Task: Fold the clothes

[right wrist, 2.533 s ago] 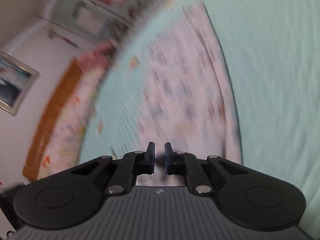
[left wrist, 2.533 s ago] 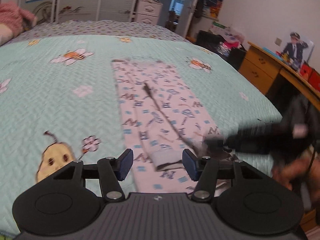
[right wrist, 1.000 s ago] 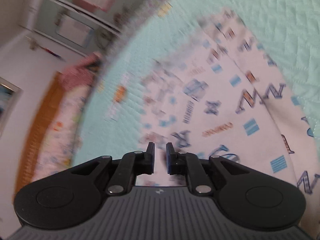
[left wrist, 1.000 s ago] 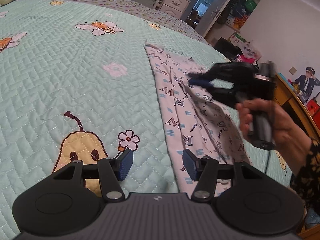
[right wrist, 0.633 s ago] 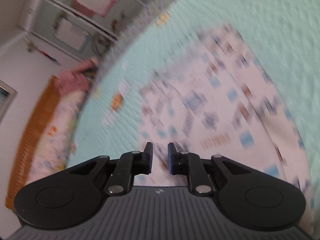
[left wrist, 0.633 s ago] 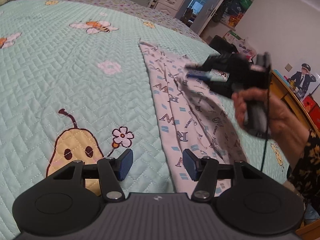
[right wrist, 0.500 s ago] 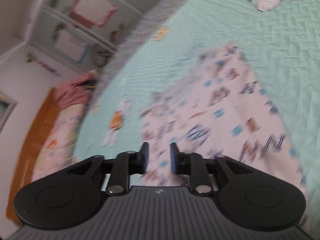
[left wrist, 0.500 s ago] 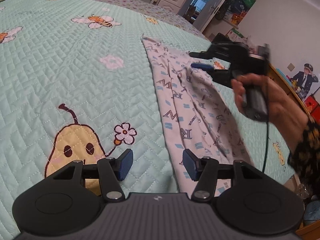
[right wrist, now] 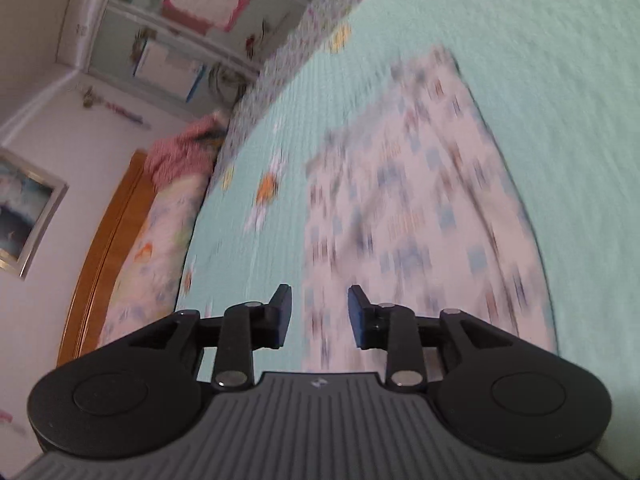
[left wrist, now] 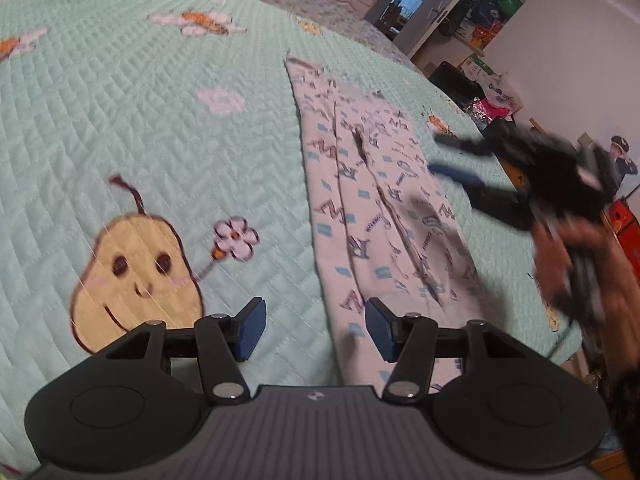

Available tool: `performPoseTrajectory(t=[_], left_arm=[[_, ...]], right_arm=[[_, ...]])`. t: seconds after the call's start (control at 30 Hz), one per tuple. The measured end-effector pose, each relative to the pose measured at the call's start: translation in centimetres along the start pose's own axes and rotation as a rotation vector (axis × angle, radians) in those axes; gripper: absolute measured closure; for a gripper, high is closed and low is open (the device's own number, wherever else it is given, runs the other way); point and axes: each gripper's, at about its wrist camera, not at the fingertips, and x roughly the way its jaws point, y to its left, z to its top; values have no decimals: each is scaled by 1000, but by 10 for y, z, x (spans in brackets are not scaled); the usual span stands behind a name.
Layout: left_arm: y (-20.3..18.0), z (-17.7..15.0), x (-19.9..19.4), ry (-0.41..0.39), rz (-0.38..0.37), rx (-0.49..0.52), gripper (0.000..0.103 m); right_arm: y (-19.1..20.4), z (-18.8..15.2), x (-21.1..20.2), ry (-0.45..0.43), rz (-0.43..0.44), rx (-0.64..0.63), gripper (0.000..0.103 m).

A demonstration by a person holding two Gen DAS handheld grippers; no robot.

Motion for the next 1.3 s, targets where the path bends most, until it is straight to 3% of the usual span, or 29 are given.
performPoseTrajectory(t=[0.1,0.2,0.4,0.5,0.53,0.67,0.8,1.03,1.17,1.3], left_arm=[[-8,-3,1,7,9,3,45],[-11,-5,0,8,24,-8,45],[-3,-7,-3,10,0,-103,45],[-1,-9,4,21,-21,-149,44],[-1,-10,5,21,-19,-165,44],[3,-8,4,26,-29,-221,44],[1,-6,6,53,-67,-254,44],[8,-13,11,78,-114,-328,44],[11,-14,17,118,-168,-375,44],[13,-13,27,149,-211,-417,44]], right_arm=[[-16,-34,-7,53,-25,14,64],[-34,-57,-6,64,-36,36,70],[-15,-62,-57,-2,60,-17,62],[-29,-69,-54,68,-42,-21,53],[-35,-71,-51,93,-71,-23,58],[-30,-74,-66,49,-9,-32,57],[-27,-73,-97,-3,-2,-81,56],[-70,-84,-141,-21,-95,16,48],[-85,-102,-137,43,-62,70,47],[-85,-103,-128,61,-38,105,40]])
